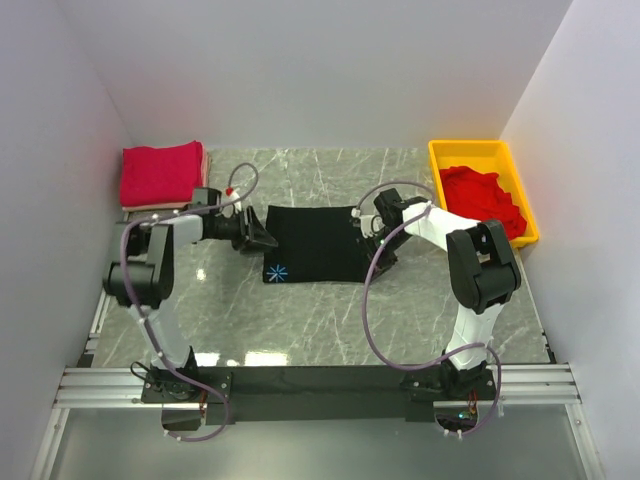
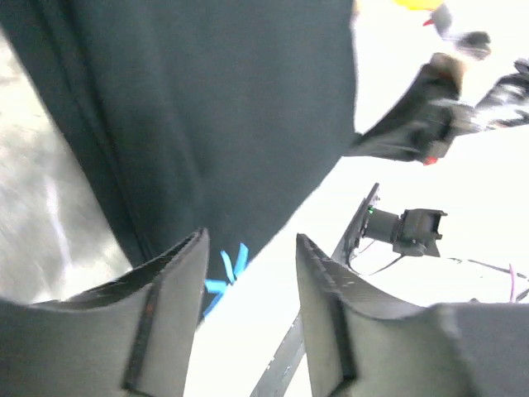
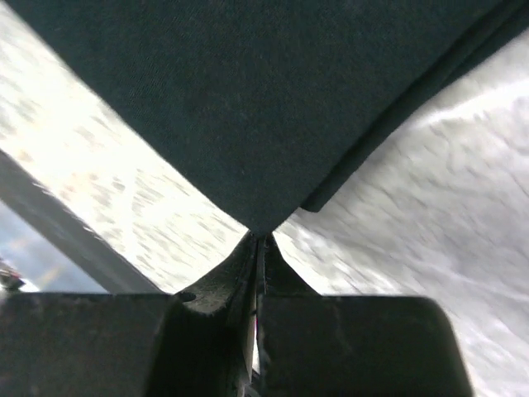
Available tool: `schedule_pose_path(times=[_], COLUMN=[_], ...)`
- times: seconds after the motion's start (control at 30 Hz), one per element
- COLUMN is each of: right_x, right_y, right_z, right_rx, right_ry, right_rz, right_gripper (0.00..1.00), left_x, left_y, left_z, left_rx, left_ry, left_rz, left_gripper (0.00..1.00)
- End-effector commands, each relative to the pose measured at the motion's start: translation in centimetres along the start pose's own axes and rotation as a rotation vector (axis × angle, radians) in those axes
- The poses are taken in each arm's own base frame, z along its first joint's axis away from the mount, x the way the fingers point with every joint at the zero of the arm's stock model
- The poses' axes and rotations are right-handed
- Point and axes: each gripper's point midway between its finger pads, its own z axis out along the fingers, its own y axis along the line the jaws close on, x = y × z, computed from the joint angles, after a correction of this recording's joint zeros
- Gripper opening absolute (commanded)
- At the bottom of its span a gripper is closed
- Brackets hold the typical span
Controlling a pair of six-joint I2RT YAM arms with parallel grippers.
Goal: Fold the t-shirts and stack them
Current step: Fold the tshirt
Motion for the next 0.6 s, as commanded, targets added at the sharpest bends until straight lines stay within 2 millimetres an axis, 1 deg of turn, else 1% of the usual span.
schedule_pose_path(times=[0.0,0.03,0.07,0.1,0.13,0.17,0.2,0.23,0.27,0.3,0.33,0.37,0.4,0.43,0.47,0.5,0.53,0.57], right_x=[1.5,1.5,1.8,1.9,1.6,1.4,0.9,-0.6,-1.6,-2.5,-4.3,-5.1,-5.9,-7.5,-7.9,-8.5,-9.9,-10.1], right_y=[-1.6,-1.9,-1.8,-1.8,-1.9,-1.9,-1.7,-1.0,-0.4,0.3,1.5,3.1,4.2,5.7,7.9,8.5,10.2,12.2], right_z=[-1.9,-2.6,-3.1,-3.4,-4.2,-4.7,-5.3,-6.9,-7.8,-8.5,-10.1,-10.0,-10.2,-10.4,-9.4,-8.0,-8.3,-7.1], right_rx=[0.109,0.144,0.151,0.156,0.185,0.200,0.214,0.238,0.252,0.265,0.290,0.315,0.327,0.341,0.332,0.334,0.317,0.288], right_ry=[0.057,0.053,0.064,0.069,0.059,0.043,0.019,-0.070,-0.127,-0.179,-0.276,-0.304,-0.334,-0.377,-0.376,-0.358,-0.388,-0.385], right_rz=[-0.083,-0.106,-0.114,-0.136,-0.146,-0.152,-0.160,-0.190,-0.209,-0.215,-0.258,-0.296,-0.317,-0.355,-0.400,-0.384,-0.400,-0.413], right_gripper=[0.02,0.10,0.23,0.42,0.51,0.54,0.55,0.56,0.57,0.59,0.60,0.60,0.60,0.60,0.60,0.59,0.58,0.58], left_x=[-0.9,-0.9,-1.1,-1.7,-2.1,-2.8,-3.2,-4.0,-5.0,-5.4,-6.2,-7.2,-7.9,-8.1,-8.4,-8.5,-8.3,-8.2], left_y=[-5.4,-5.6,-5.4,-6.0,-5.9,-6.1,-6.2,-6.7,-7.4,-7.6,-8.0,-8.3,-8.8,-8.6,-8.7,-8.6,-8.3,-7.9], left_z=[-4.0,-4.7,-5.7,-7.1,-7.9,-9.6,-10.6,-11.7,-13.8,-15.0,-16.4,-19.3,-20.9,-22.1,-24.2,-25.0,-25.3,-25.8], left_rx=[0.089,0.085,0.065,0.050,0.033,0.013,-0.004,-0.020,-0.062,-0.109,-0.159,-0.240,-0.259,-0.286,-0.318,-0.326,-0.321,-0.322], left_ry=[-0.068,-0.082,-0.100,-0.142,-0.170,-0.225,-0.256,-0.294,-0.365,-0.396,-0.448,-0.556,-0.631,-0.683,-0.752,-0.784,-0.791,-0.795], left_rz=[0.193,0.216,0.209,0.235,0.242,0.256,0.263,0.302,0.359,0.393,0.457,0.483,0.472,0.450,0.434,0.395,0.375,0.353], left_gripper=[0.54,0.56,0.64,0.75,0.77,0.98,0.99,0.99,1.00,0.99,0.99,0.99,1.00,0.99,0.99,0.99,0.99,0.99])
